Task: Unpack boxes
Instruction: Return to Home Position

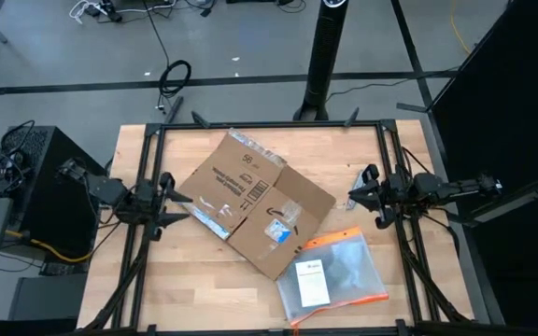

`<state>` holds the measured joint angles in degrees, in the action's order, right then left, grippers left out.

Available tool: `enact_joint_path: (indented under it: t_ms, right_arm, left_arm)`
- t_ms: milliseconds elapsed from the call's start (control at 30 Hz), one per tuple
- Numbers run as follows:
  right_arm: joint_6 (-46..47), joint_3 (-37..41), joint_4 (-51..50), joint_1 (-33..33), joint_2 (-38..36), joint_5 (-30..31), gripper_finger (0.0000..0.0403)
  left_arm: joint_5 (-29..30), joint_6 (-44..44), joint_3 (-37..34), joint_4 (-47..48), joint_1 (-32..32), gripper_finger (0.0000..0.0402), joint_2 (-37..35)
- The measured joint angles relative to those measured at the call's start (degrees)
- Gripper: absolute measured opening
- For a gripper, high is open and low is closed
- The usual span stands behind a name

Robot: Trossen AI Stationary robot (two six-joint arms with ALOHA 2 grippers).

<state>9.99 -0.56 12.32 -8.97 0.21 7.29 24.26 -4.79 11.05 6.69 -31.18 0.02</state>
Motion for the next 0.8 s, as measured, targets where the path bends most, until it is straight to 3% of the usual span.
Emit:
enact_joint_path:
  t_ms: [600, 800]
  right_arm:
    - [0.3, 0.1, 0.8, 0.0, 0.2, 0.2, 0.0002]
    - [0.3, 0.1, 0.8, 0.0, 0.3, 0.2, 0.0011]
  left_arm:
    - [-14.8, 8.8, -10.4, -12.6, 0.0, 0.0198, 0.1]
    - [-14.9, 9.0, -10.5, -12.9, 0.0, 0.0198, 0.1]
